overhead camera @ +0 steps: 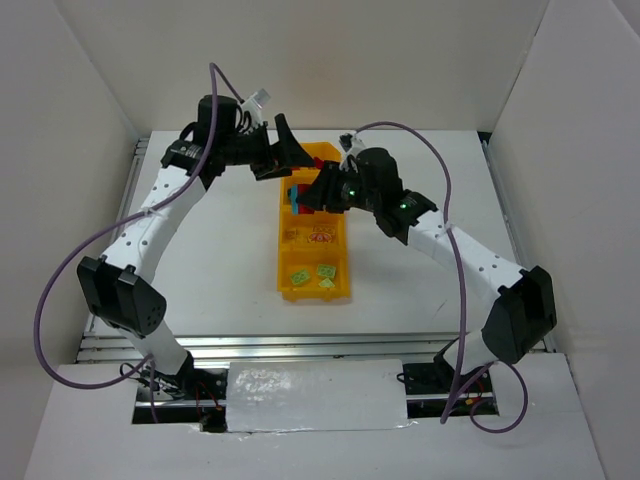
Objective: Sort the legos into containers by color
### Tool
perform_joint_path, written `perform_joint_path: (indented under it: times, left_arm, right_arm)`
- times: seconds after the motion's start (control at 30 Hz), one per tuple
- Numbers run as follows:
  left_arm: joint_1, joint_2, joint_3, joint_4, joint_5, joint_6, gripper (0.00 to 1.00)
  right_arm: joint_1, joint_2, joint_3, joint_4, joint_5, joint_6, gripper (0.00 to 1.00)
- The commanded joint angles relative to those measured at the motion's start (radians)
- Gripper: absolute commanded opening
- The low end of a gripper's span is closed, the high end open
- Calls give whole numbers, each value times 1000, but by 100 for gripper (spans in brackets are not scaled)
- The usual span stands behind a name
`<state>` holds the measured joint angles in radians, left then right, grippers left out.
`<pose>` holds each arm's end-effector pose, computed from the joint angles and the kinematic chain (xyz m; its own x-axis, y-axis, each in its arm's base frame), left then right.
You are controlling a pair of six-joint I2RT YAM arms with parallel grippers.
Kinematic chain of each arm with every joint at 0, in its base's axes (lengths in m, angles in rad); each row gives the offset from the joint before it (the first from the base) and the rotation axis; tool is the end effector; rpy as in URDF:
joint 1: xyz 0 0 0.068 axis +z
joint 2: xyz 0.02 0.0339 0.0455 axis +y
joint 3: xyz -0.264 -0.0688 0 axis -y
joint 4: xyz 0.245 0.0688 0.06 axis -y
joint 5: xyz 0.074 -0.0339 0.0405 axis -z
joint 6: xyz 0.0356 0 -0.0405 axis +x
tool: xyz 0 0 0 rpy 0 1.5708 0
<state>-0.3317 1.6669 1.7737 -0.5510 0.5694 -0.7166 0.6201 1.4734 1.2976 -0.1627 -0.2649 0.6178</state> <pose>0.3497 -0.1407 0.4174 -0.7888 -0.3134 -0.5287 0.2870 0.5728 -0.7678 0.2780 0.2100 0.3565 -0.6616 0.2145 -0.7185 -0.4645 0.6350 0.6172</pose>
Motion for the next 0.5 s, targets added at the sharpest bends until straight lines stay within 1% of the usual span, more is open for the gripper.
perform_joint_path:
  times: [0.0,0.03,0.07,0.1,0.17,0.2,0.23,0.27,0.3,0.33,0.37,0.4,0.43,0.47]
  left_arm:
    - [72,-45,-28,105,90,19,100]
    - [85,-77,-60,158,134,22,100]
    - [95,-93,-118,202,179,25,100]
    - [95,-108,-141,288,246,29,99]
    - [91,-142,-221,376,323,33,99]
    - [89,-153,-249,425,392,20,99]
    - [89,-176,-279,521,417,-12,100]
    - [89,-185,-336,577,446,-36,100]
    - [89,-191,-361,642,508,-105,99]
    - [88,-200,-384,769,539,-142,99]
    - [85,-203,-419,833,562,-180,100]
    - [82,-208,-431,885,579,-234,100]
    - [79,-211,-439,937,595,-245,100]
    - [71,-213,-436,942,599,-247,99]
  right_arm:
    - [-103,-74,-92,180,-195,109,0]
    - [-152,-87,-134,234,-251,150,0]
    - [-173,-90,-145,270,-302,166,0]
    - [-192,-93,-147,302,-379,175,0]
    - [-223,-97,-126,295,-427,163,0]
    - [-227,-97,-113,276,-475,152,0]
    - [-232,-97,-101,267,-499,142,0]
    - [-241,-94,-80,262,-523,131,0]
    - [-246,-93,-77,275,-572,135,0]
    - [-252,-91,-77,297,-600,163,0]
    - [-258,-90,-80,320,-626,184,0]
    - [-260,-87,-83,384,-649,203,0]
    - [-263,-87,-89,415,-690,238,0]
    - [-264,-87,-93,475,-704,250,0]
